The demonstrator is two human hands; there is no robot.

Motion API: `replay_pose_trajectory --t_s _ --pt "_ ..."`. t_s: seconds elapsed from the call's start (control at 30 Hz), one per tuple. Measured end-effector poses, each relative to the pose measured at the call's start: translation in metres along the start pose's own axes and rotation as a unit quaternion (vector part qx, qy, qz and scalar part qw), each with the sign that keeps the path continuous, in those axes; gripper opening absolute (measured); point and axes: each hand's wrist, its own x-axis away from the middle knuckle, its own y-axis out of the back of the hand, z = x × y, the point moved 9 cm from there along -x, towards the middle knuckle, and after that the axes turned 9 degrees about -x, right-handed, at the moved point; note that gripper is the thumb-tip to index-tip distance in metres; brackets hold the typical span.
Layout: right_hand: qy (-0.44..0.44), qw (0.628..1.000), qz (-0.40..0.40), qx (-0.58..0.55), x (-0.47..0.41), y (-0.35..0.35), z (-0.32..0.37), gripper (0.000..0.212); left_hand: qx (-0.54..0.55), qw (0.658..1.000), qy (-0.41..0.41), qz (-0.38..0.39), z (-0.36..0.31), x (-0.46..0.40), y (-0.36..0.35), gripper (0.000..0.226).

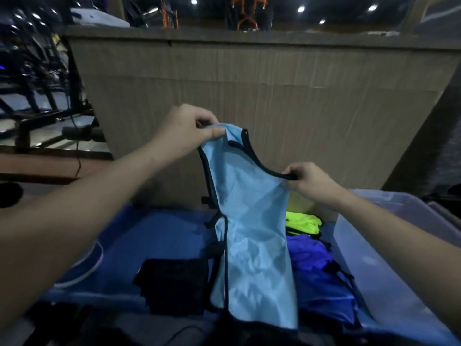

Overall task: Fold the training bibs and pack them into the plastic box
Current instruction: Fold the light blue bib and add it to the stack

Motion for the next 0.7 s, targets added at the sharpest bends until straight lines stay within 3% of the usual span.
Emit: replay_pose_trajectory --t_s 0.13,0.27,0.43,0.57,0.7 --pt "-0.017 0.999 0.031 0.04 0.037 -0.024 -0.027 0.022 -0.007 0.999 -0.031 0.035 -0.009 0.062 -0.035 0.01" --pt "-0.011 0.993 0.078 0.084 0.079 -0.048 -0.044 0.026 -0.06 0.991 -0.068 0.097 -0.021 0.129 -0.078 0.029" --pt "0.001 0.987 0.13 0.095 0.114 -0.074 -0.071 0.038 -0.084 0.976 -0.105 0.17 -0.032 0.203 -0.131 0.026" --pt "0.009 0.975 0.169 0.144 0.13 -0.093 -0.097 0.046 -0.093 0.967 -0.126 0.2 -0.031 0.235 -0.168 0.046" --pt "-0.012 0.968 0.205 0.145 0.134 -0.101 -0.114 0.04 -0.116 0.958 -0.166 0.201 -0.029 0.252 -0.191 0.036"
